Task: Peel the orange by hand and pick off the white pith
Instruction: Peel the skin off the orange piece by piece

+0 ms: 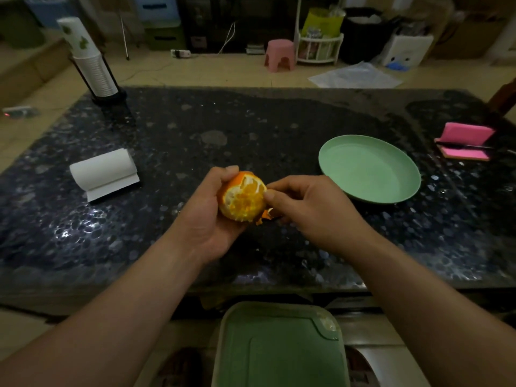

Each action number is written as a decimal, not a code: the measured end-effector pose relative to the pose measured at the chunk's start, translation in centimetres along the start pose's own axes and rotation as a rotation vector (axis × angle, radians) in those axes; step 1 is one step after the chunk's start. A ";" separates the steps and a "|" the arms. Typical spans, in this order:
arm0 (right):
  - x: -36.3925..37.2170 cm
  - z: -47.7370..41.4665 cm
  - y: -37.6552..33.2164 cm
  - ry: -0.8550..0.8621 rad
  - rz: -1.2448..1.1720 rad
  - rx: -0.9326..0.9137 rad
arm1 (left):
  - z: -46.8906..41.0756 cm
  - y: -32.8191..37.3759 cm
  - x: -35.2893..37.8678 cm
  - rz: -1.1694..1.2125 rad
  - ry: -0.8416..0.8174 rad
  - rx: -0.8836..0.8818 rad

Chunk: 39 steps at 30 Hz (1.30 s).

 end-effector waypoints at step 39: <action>-1.4 0.7 -0.1 -0.061 0.033 0.034 | 0.3 -0.1 0.7 -0.552 -0.022 0.242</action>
Point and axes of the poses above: each hand's wrist, its own z-axis away from the middle knuckle, its own x-axis out of the palm, y = z × x, the point moved 2 cm from there along -z, towards the middle knuckle, and after that the axes turned 6 degrees about -z, right-handed, at the moved point
